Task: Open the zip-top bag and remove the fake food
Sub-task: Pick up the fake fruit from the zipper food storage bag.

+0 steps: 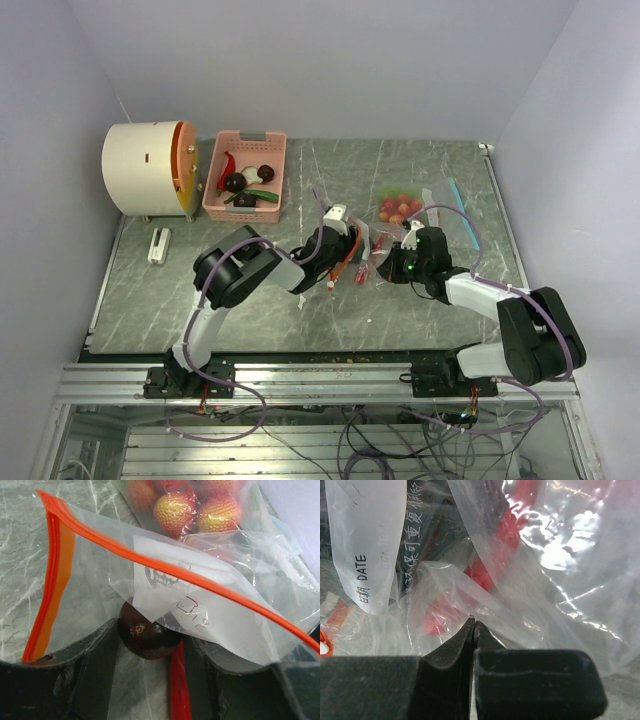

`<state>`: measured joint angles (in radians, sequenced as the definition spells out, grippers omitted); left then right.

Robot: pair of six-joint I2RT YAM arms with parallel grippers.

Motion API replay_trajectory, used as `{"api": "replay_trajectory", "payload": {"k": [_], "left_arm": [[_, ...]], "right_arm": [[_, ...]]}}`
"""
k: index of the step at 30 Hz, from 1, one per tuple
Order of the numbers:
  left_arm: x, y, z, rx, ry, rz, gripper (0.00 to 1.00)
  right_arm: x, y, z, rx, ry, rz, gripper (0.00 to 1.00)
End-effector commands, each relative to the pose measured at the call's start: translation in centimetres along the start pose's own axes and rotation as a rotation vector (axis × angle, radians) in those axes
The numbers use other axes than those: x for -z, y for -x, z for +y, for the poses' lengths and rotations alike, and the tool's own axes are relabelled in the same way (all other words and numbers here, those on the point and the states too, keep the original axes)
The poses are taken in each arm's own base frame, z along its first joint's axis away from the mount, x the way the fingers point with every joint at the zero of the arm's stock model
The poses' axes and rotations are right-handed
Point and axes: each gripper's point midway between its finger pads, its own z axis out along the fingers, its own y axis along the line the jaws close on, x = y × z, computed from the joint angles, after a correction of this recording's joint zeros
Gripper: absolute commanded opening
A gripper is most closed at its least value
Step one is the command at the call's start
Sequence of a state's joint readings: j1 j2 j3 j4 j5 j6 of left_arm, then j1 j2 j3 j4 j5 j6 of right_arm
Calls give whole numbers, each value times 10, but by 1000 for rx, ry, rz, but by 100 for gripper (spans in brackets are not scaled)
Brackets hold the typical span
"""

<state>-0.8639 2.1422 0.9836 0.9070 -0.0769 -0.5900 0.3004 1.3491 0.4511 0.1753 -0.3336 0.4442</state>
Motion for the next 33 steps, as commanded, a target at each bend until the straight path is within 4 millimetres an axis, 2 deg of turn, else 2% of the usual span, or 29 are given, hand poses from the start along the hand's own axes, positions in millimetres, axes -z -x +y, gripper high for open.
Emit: {"api": "replay_trajectory", "payload": {"k": [1, 7, 13, 19, 22, 29, 33], "left_arm": [[0, -19, 5, -26, 10, 60, 39], [19, -10, 4, -17, 13, 45, 34], [52, 9, 11, -7, 32, 34, 35], [72, 14, 37, -22, 73, 124, 36], [86, 22, 48, -7, 80, 136, 36], [120, 44, 48, -55, 122, 140, 35], [137, 63, 66, -72, 202, 144, 36]], "right_arm": [[-1, 9, 2, 26, 4, -15, 0], [1, 15, 2, 18, -8, -34, 0], [5, 31, 0, 16, -44, -82, 0], [15, 52, -5, -24, -90, -176, 0], [19, 58, -6, -36, -101, -205, 0], [20, 58, -12, -43, -125, -202, 0], [19, 57, -11, -49, -114, -198, 0]]}}
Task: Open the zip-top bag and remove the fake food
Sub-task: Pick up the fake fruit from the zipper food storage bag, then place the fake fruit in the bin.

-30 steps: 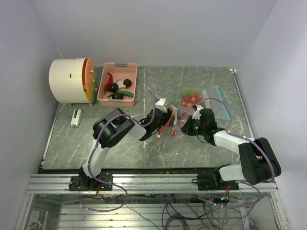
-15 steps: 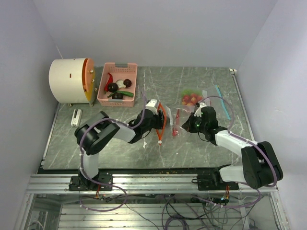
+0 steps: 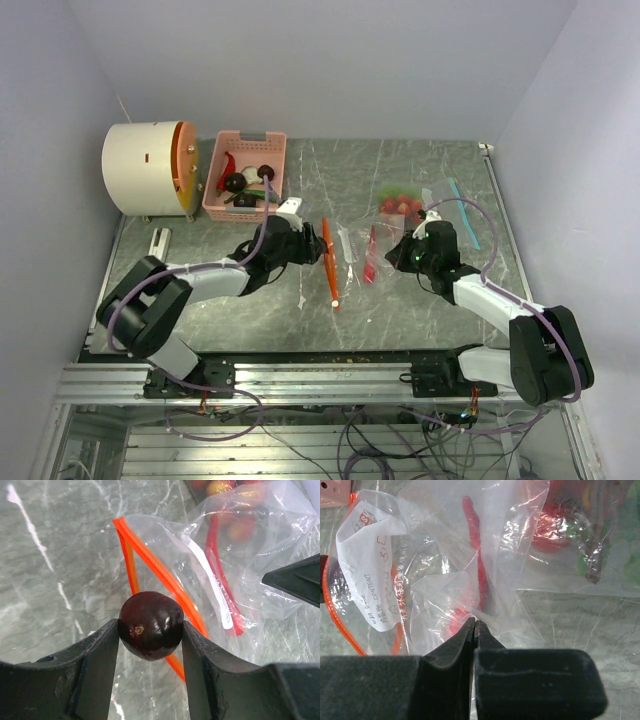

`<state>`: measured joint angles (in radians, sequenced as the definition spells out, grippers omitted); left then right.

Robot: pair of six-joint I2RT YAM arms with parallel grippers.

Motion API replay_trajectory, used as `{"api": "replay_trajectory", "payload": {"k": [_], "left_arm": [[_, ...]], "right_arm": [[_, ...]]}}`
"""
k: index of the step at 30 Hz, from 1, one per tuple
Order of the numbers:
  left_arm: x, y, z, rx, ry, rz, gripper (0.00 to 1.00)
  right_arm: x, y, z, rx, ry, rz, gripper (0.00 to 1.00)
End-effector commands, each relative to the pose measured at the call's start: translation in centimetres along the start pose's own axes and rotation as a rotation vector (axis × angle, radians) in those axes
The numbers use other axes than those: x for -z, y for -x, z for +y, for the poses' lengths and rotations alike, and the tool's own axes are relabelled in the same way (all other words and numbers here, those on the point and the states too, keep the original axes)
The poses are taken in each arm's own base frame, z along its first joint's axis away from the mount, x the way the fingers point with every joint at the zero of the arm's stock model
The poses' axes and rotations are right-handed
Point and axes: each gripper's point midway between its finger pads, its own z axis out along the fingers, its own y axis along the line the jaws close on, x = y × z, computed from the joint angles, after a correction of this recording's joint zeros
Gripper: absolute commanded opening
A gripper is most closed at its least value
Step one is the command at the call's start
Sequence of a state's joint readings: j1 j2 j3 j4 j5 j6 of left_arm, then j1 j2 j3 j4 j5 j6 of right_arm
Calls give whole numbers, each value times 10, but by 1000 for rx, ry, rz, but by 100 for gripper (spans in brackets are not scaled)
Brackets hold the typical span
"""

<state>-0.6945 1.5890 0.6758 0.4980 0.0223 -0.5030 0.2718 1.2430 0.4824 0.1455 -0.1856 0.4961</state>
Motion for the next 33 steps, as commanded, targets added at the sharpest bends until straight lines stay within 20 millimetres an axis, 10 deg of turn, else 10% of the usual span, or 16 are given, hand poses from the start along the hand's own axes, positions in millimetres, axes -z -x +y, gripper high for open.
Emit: {"api": "replay_trajectory", "payload": {"k": [1, 17, 24, 33], "left_arm": [[19, 17, 28, -26, 95, 19, 36], [47, 178, 139, -10, 465, -254, 39], [45, 193, 180, 42, 556, -275, 73], [46, 182, 151, 74, 393, -308, 89]], "right_arm": [[-1, 10, 1, -11, 0, -27, 0], [-2, 7, 4, -5, 20, -8, 0], [0, 10, 3, 5, 9, -10, 0], [-5, 6, 5, -10, 30, 0, 0]]}}
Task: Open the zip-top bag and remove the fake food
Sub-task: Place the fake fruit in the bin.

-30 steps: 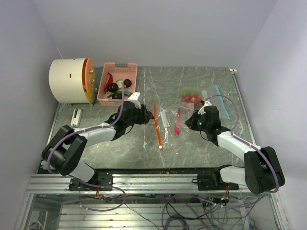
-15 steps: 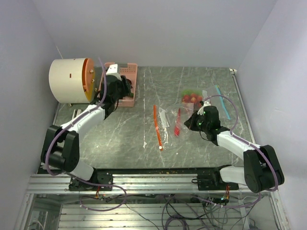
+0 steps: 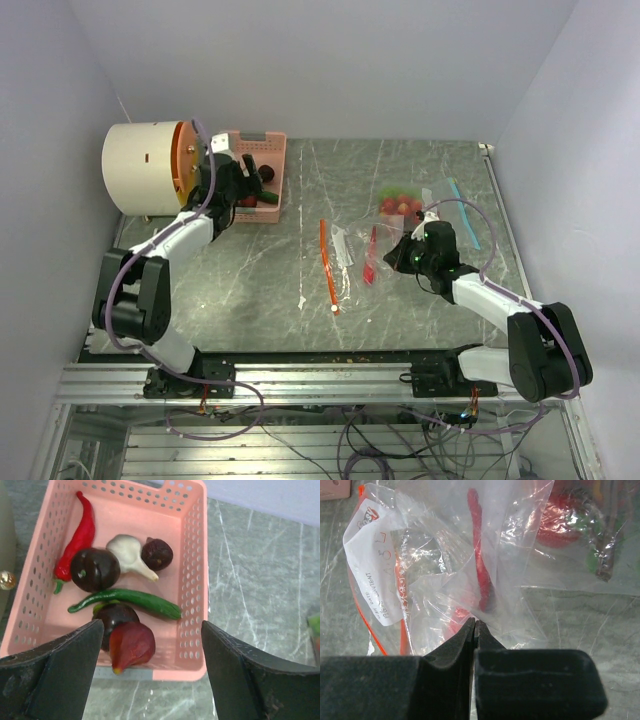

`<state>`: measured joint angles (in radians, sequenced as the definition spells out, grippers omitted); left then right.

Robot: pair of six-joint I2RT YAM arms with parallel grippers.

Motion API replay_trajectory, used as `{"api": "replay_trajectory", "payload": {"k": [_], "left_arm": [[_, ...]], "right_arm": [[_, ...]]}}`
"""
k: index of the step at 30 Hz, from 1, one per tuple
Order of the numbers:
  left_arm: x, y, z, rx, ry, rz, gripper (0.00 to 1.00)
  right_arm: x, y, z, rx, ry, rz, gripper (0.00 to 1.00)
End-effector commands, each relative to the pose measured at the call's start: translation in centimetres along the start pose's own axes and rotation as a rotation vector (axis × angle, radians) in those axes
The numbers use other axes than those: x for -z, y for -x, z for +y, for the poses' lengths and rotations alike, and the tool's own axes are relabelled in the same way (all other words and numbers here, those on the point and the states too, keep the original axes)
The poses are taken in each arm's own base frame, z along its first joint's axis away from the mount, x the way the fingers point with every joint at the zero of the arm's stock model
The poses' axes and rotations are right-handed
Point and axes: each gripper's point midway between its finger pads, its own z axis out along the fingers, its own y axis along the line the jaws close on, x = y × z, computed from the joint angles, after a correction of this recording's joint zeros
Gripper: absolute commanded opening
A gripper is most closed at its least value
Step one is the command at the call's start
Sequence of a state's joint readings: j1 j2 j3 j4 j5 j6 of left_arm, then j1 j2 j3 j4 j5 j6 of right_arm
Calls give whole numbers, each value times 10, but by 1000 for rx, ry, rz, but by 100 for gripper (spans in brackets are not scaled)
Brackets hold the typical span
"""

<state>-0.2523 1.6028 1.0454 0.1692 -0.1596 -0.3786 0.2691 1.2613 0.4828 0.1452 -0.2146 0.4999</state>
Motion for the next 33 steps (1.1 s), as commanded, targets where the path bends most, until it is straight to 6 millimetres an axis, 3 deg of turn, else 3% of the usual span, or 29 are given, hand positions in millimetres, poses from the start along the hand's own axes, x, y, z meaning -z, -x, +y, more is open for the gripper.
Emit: {"api": "replay_trajectory", "payload": {"k": [1, 6, 10, 13, 17, 23, 28, 33], "left_arm": [[24, 4, -32, 62, -178, -53, 84], [65, -34, -74, 88, -344, -22, 71], [111, -94, -128, 112, -509, 44, 66], [135, -128, -148, 141, -583, 84, 65], [145, -164, -149, 173, -599, 125, 64], [136, -210, -140, 152, -560, 202, 63], [130, -228, -146, 144, -567, 235, 62], [127, -232, -142, 119, -543, 239, 62]], "right_arm": [[-2, 13, 4, -3, 14, -30, 0], [-1, 17, 8, -1, 25, -37, 0], [0, 17, 10, -3, 37, -39, 0], [4, 21, 18, 8, 71, -53, 0], [22, 36, 39, 63, 157, -130, 0], [47, 57, 48, 108, 171, -253, 0], [30, 29, 34, 75, 146, -157, 0], [21, 16, 24, 60, 118, -108, 0]]}}
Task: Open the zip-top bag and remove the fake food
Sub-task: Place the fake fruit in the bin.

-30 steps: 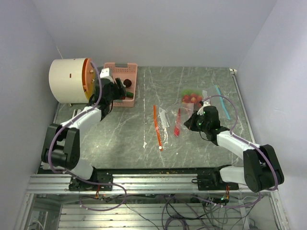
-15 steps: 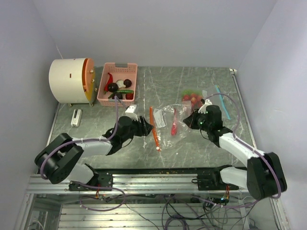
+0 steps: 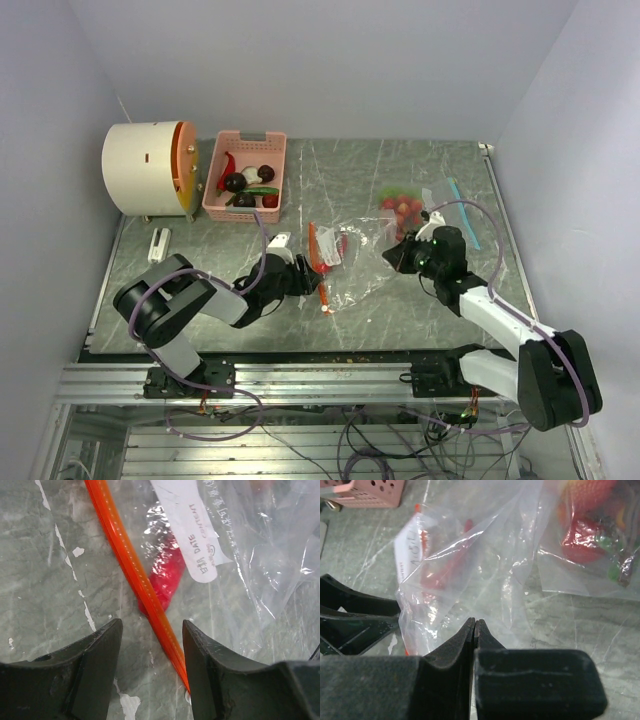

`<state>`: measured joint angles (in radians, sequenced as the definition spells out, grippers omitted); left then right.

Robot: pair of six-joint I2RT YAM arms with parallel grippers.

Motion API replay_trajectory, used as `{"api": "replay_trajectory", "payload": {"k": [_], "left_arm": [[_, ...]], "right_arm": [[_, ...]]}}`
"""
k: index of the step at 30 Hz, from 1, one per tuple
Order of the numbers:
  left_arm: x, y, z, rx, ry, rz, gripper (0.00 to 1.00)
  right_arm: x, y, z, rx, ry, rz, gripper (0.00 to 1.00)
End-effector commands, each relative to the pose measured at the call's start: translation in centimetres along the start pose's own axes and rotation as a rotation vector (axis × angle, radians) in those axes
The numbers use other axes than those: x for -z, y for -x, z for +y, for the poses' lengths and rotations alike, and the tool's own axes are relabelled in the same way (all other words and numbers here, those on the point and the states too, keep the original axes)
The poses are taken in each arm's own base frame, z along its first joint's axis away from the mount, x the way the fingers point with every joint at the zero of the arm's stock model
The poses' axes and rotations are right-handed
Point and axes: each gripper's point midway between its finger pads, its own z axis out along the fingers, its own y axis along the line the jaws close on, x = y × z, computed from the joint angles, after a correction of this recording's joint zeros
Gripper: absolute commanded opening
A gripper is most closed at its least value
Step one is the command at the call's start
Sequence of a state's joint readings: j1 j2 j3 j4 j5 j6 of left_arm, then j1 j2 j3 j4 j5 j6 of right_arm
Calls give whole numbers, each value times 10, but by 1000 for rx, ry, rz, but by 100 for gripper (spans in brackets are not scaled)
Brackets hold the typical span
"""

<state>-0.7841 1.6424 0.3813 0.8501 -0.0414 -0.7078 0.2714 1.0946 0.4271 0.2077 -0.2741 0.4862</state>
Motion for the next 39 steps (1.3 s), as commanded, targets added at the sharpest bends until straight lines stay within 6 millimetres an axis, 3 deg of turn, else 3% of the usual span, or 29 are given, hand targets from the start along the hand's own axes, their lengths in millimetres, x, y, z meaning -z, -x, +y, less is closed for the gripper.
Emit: {"api": "replay_trajectory", "payload": {"k": [1, 6, 15, 20, 25, 31, 39], "left_arm": [[-6, 15, -8, -22, -6, -58, 62], [-12, 24, -2, -100, 47, -61, 62], [12, 36, 9, -130, 87, -126, 65], [18, 36, 21, -89, 111, -144, 59], [6, 34, 35, -94, 146, -104, 56], [-23, 35, 46, -192, 217, -34, 58], [-35, 46, 25, -144, 120, -97, 57]], "right_arm": [[-4, -9, -6, 1, -16, 26, 0], [-7, -17, -8, -11, -18, 52, 0], [-6, -18, -15, -4, -51, 54, 0], [-9, -20, -12, -16, -31, 63, 0], [-9, -20, -11, -18, -28, 61, 0], [-7, -21, -11, -25, -25, 57, 0], [-7, -21, -12, -15, -31, 62, 0]]}}
